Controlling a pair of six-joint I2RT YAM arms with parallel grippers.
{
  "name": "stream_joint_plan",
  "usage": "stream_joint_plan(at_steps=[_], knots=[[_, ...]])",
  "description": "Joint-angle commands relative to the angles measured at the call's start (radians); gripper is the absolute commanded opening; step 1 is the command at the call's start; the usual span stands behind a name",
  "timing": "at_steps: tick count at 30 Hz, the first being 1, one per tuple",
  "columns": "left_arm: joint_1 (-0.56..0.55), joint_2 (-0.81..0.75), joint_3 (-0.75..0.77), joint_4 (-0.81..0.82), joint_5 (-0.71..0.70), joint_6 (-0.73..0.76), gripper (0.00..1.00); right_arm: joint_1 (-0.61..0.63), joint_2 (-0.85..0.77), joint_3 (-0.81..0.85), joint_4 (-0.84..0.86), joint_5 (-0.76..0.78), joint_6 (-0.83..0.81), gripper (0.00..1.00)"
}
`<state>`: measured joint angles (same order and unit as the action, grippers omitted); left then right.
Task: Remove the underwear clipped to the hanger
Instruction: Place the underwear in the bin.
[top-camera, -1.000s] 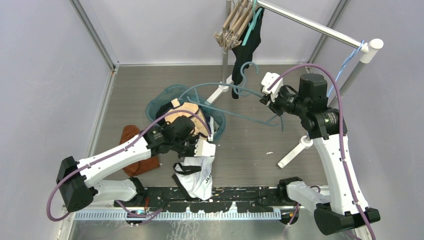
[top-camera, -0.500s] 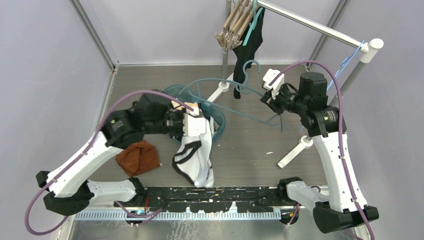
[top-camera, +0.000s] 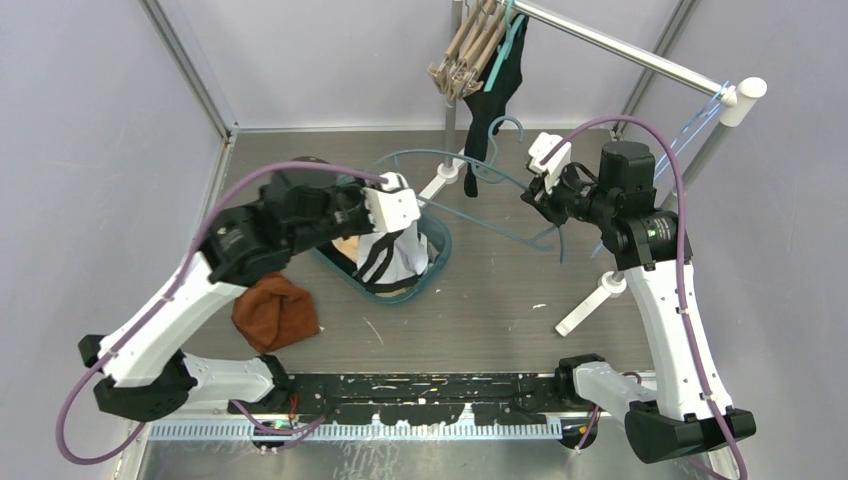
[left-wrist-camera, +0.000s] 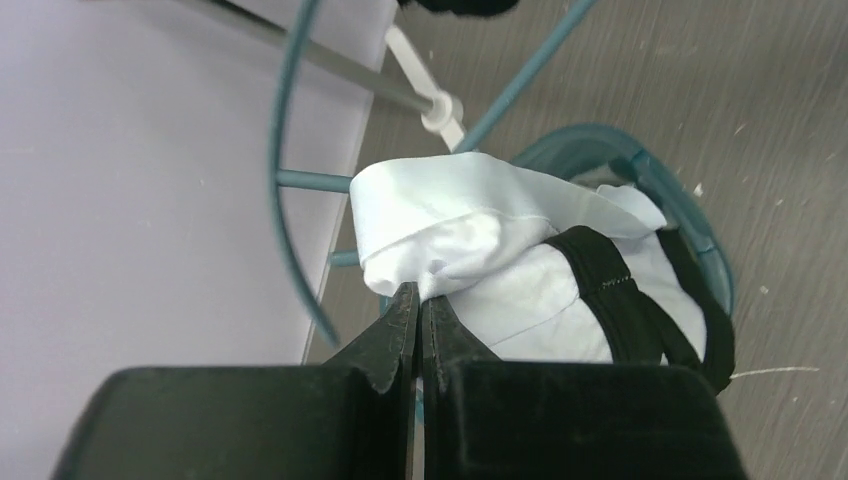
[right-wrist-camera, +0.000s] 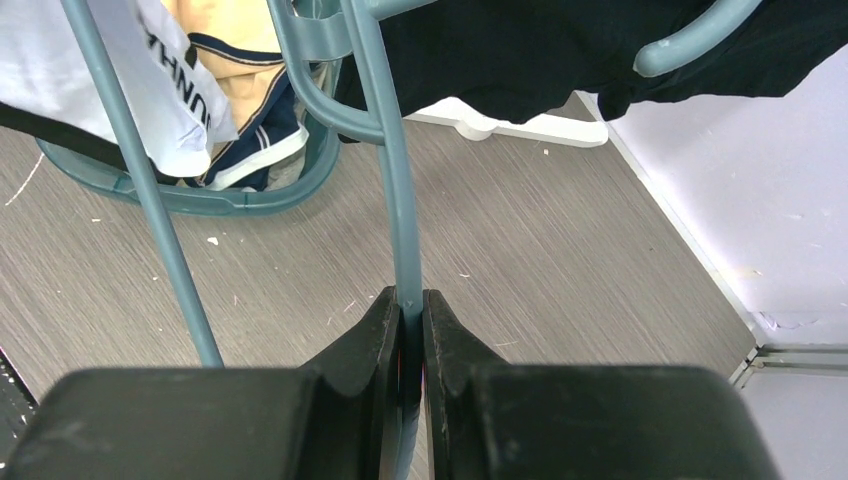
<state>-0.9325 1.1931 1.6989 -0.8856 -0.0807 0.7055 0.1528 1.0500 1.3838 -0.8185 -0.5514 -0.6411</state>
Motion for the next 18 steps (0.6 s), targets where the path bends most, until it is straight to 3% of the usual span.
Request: stream_joint_plan(at_steps=[1,13,18], knots=[[-0.006,0.033,-0.108,0.173,-0.185,0.098,0.00,-0.009,0.000,0.046,0.064,-0.015,0.031,0.01],[-0.005,0.069,-0.438,0.350,-0.045,0.059,0.00,-0.010,0.003,0.037,0.071,-0.029,0.037,0.01],[-0.006,0.172,-0.518,0.398,0.003,0.068,0.00,-0.010,0.002,0.047,0.065,-0.041,0.034,0.01]])
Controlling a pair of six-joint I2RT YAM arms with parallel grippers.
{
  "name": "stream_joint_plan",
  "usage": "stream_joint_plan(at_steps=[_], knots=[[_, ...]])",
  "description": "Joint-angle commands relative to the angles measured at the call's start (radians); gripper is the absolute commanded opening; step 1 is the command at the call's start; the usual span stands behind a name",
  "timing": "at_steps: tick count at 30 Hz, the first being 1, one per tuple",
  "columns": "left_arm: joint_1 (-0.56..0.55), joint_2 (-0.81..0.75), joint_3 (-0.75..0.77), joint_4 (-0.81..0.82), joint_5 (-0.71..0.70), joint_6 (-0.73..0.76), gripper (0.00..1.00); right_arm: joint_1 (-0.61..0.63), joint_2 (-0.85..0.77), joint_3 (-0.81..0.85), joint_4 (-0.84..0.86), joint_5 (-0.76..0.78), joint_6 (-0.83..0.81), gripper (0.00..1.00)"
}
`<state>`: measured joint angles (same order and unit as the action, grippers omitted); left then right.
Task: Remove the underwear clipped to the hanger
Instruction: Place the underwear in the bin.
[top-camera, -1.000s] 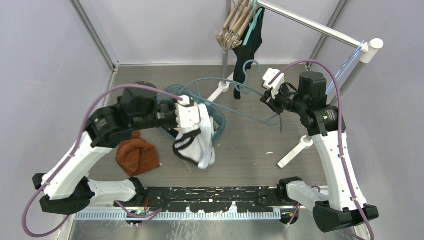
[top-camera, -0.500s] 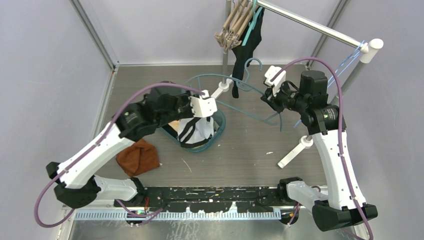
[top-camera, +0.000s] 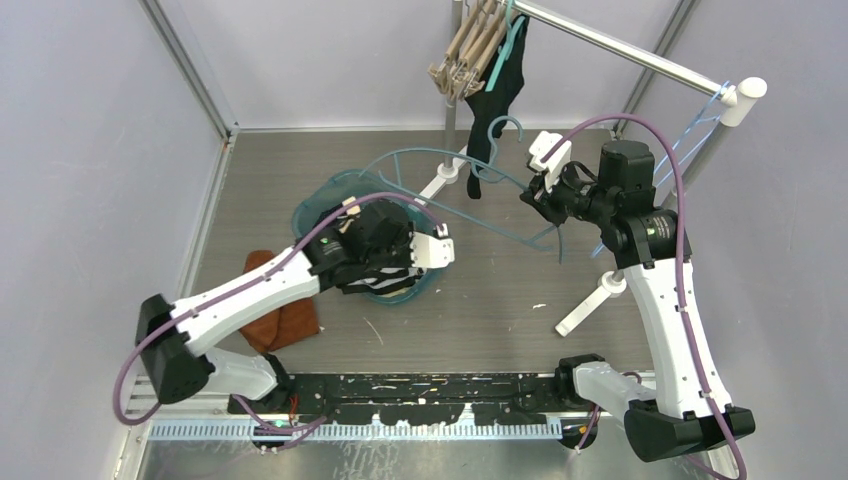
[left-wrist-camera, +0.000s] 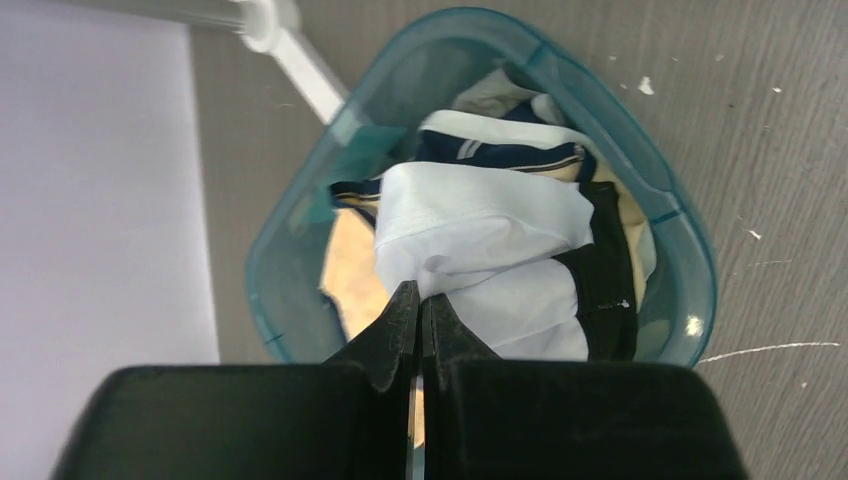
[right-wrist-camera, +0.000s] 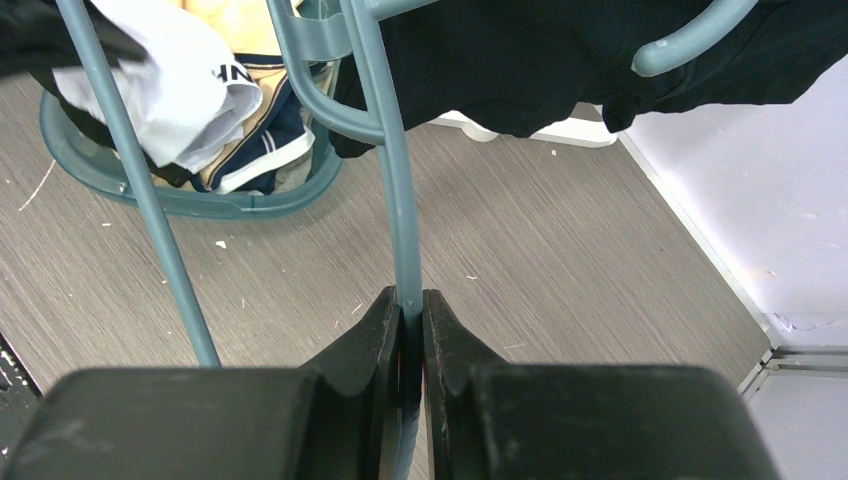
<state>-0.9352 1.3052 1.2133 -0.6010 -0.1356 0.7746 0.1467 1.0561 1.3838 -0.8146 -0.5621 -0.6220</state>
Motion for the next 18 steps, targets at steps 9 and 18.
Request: stream_joint_plan(at_steps=[9,18], knots=[[-0.003,0.254,-0.066,0.228,0.084,0.010,0.00,-0.004,-0.009,0.031,0.060,-0.036,0.010,0.01],[-0.003,0.349,-0.062,0.177,0.066,0.011,0.30,-0.003,-0.018,0.025,0.040,-0.045,-0.055,0.01]])
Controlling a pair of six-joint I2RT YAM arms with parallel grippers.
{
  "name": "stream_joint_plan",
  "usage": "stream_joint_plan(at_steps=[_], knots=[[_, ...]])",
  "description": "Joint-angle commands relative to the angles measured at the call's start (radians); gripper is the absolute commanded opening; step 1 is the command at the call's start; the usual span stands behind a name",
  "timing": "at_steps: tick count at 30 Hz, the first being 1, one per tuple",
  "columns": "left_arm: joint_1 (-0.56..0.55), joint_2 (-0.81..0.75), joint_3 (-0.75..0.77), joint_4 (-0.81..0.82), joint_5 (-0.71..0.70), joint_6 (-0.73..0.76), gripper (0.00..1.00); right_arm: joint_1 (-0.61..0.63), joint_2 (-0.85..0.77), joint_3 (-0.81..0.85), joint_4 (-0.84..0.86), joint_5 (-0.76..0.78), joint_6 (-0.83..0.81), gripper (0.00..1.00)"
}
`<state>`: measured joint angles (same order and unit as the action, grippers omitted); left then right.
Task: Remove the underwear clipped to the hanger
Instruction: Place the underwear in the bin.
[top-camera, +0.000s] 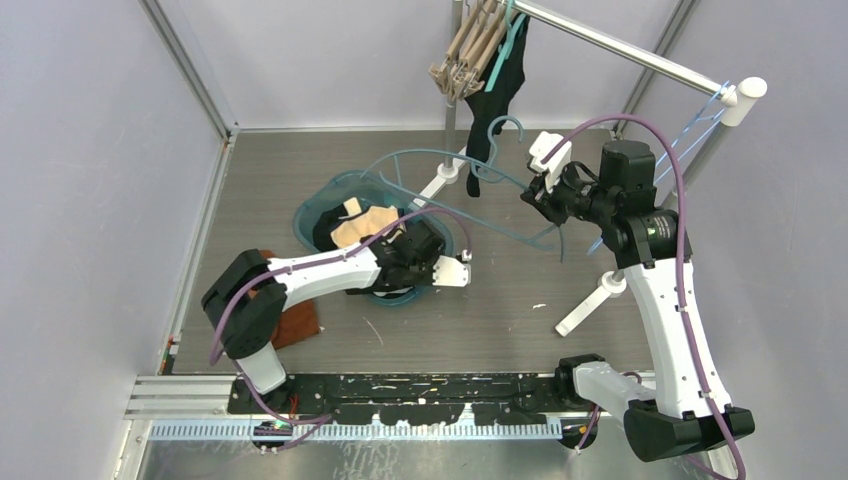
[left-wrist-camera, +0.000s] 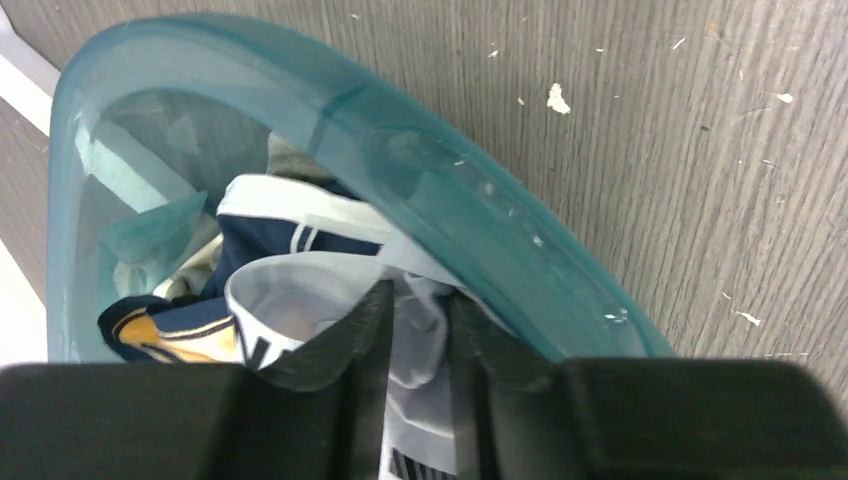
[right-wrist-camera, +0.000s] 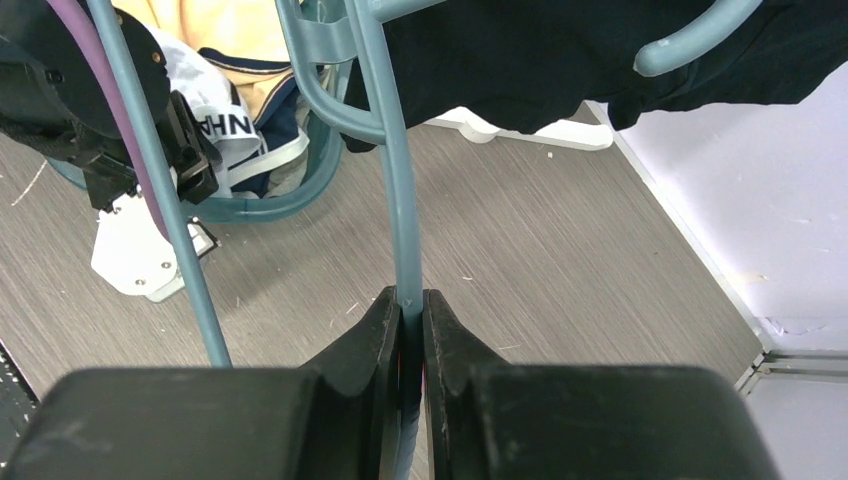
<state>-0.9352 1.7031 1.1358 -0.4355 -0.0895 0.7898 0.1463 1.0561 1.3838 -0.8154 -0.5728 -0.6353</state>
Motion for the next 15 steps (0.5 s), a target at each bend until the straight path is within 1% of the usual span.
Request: stream_joint_plan(at_steps=[1,4,7,9,12,15], knots=[[-0.003,-0.071,0.016,0.004,0.026,-0.007,0.37,-0.003,-0.017,0.028,0.041,-0.040,-0.051,0.01],[-0.004,-0.158,0.018,-0.032,0.055,-0.010,0.60,-0.002,-0.010,0.043,0.037,-0.083,-0.074,0.01],[-0.003,-0.254,0.025,-0.121,0.108,0.007,0.77,-0.002,-0.004,0.060,0.018,-0.145,-0.110,0.01],[-0.003,-0.330,0.025,-0.161,0.131,0.015,0.84,-0.002,-0.003,0.067,0.010,-0.182,-0.132,0.01],[-0.003,-0.418,0.040,-0.249,0.174,0.033,0.92,-0.002,0.005,0.081,0.014,-0.191,-0.124,0.01],[-0.003,-0.502,0.079,-0.441,0.279,0.070,0.99,-0.002,0.022,0.113,0.019,-0.179,-0.101,0.01]])
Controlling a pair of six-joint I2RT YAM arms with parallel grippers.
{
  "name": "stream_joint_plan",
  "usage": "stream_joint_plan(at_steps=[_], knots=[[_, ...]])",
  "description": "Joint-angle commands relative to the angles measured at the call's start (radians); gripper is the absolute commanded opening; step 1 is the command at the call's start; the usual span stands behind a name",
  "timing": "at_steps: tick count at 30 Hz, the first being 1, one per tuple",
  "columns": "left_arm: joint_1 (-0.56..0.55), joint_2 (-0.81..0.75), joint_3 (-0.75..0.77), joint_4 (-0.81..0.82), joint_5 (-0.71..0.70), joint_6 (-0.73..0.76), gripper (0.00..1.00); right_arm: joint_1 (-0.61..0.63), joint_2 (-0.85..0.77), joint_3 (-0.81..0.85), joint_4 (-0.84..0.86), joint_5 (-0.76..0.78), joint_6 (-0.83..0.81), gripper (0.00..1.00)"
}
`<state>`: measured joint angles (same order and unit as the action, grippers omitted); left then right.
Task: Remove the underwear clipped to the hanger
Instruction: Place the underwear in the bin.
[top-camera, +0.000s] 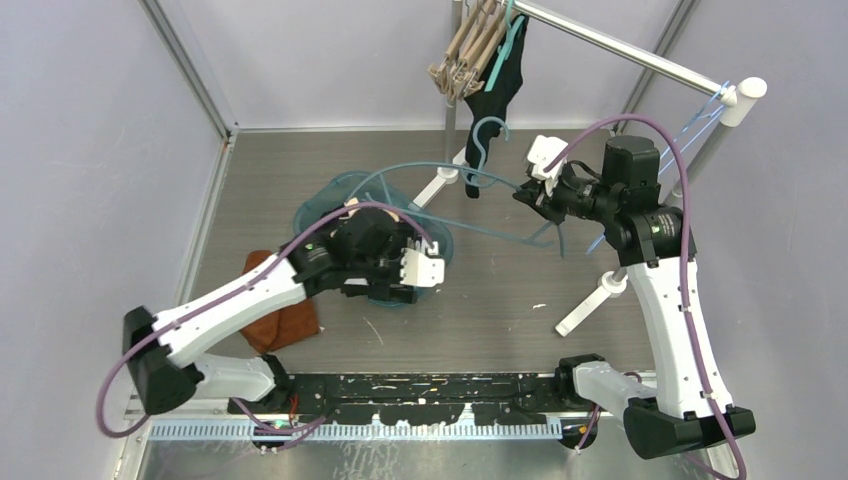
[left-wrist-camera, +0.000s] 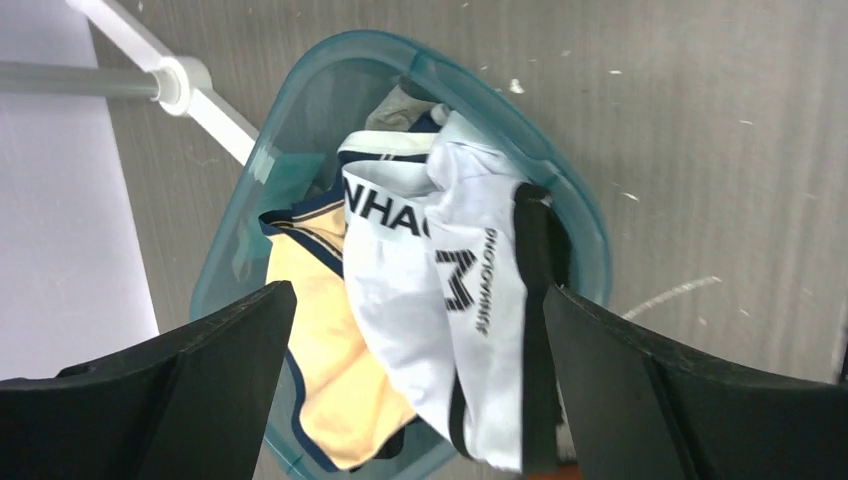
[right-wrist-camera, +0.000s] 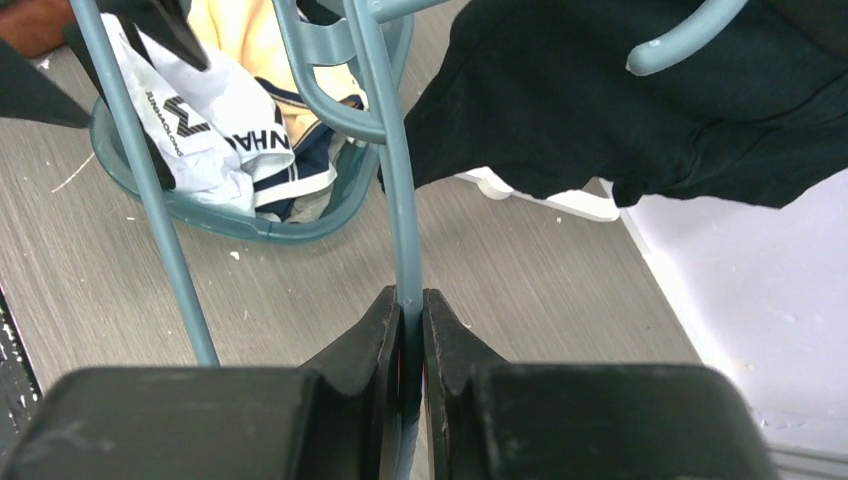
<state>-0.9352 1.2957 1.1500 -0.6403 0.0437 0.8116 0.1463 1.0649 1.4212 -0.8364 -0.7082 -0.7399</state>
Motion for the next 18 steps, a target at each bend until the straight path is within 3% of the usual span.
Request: stream_joint_plan(at_steps=[1,3,9,15,18], knots=[[-0.003,-0.112,0.078,-0.300,0.175,0.071,1.00,-0.001,0.016,0.085,0.041,-0.043,0.006,0.01],[-0.001,-0.143,0.088,-0.365,0.159,0.067,0.98,-0.002,0.020,0.100,0.044,-0.047,0.016,0.01],[0.028,-0.195,0.022,-0.373,-0.075,0.124,0.98,-0.002,0.024,0.107,0.043,-0.052,0.023,0.01],[0.135,-0.051,0.035,-0.369,-0.111,0.138,0.99,-0.003,0.020,0.097,0.044,-0.056,0.030,0.01],[0.156,0.040,0.053,-0.350,-0.095,0.129,0.94,-0.002,0.014,0.093,0.042,-0.049,0.029,0.01]])
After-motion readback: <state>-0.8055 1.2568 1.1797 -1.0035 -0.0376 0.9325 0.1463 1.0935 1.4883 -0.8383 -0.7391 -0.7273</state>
